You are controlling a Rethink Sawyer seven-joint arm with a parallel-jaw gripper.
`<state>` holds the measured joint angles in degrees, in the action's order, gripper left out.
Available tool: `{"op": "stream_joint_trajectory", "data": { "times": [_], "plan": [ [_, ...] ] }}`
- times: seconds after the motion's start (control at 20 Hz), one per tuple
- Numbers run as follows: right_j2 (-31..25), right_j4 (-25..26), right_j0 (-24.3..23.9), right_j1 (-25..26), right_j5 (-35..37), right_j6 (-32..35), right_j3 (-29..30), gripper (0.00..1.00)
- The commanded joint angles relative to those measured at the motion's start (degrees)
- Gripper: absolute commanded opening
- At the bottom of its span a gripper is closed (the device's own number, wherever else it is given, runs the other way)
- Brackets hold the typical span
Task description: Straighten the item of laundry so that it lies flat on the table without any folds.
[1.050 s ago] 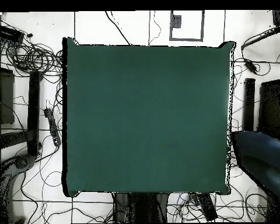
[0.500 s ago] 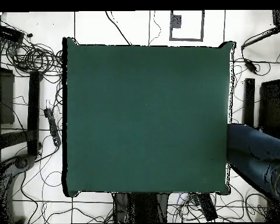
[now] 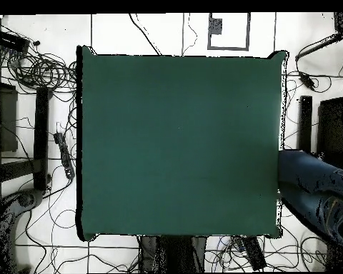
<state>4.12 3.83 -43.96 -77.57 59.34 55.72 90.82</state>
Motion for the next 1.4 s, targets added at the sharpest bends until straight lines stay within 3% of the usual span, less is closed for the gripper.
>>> {"op": "stream_joint_trajectory", "data": {
  "times": [0.05, 0.65, 1.1, 1.4],
  "plan": [
    [0.3, 1.0, 5.5, -1.9, -4.7, 6.4, 11.2, 0.0],
    [3.5, 3.1, 14.3, -3.8, -4.0, 15.6, 13.8, 0.0],
    [6.6, 3.9, 20.1, -4.3, -5.1, 18.2, 15.7, 0.0],
    [9.5, 6.8, 26.4, -2.9, -7.6, 26.0, 16.7, 0.0]
  ]
}}
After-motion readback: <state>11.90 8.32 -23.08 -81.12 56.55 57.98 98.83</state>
